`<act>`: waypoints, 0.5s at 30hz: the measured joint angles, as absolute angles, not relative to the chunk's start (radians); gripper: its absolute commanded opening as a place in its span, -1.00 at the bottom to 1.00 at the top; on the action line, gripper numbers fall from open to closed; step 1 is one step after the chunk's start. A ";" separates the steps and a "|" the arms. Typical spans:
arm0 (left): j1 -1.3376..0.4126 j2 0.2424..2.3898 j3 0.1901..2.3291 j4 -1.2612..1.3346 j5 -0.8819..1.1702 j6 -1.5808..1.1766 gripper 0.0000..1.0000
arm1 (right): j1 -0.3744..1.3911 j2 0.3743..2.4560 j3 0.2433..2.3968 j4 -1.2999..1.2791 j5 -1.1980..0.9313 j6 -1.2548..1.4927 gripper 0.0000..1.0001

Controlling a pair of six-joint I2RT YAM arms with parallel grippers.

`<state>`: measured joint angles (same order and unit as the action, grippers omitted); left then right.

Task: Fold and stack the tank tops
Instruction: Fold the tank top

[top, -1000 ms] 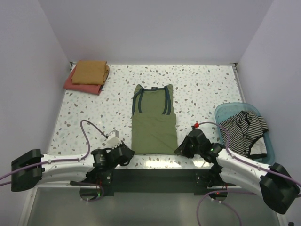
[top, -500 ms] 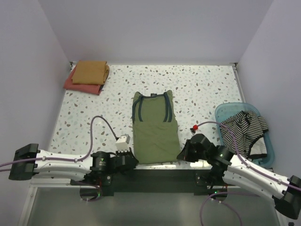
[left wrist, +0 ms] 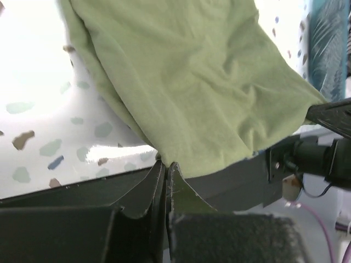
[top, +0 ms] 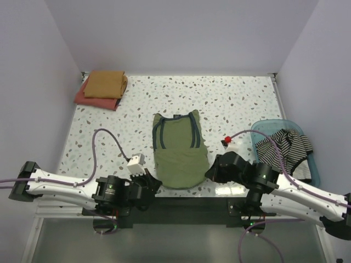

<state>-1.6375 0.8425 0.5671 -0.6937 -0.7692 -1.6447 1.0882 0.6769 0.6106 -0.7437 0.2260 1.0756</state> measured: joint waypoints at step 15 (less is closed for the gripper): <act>-1.019 0.854 0.688 -0.380 -0.722 -1.109 -1.00 | 0.696 1.158 1.019 -0.623 0.163 0.837 -1.00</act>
<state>-1.0187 0.8539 0.6880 -0.3798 -0.7219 -1.1091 0.6964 1.1576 1.0187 -0.6228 0.1627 0.8368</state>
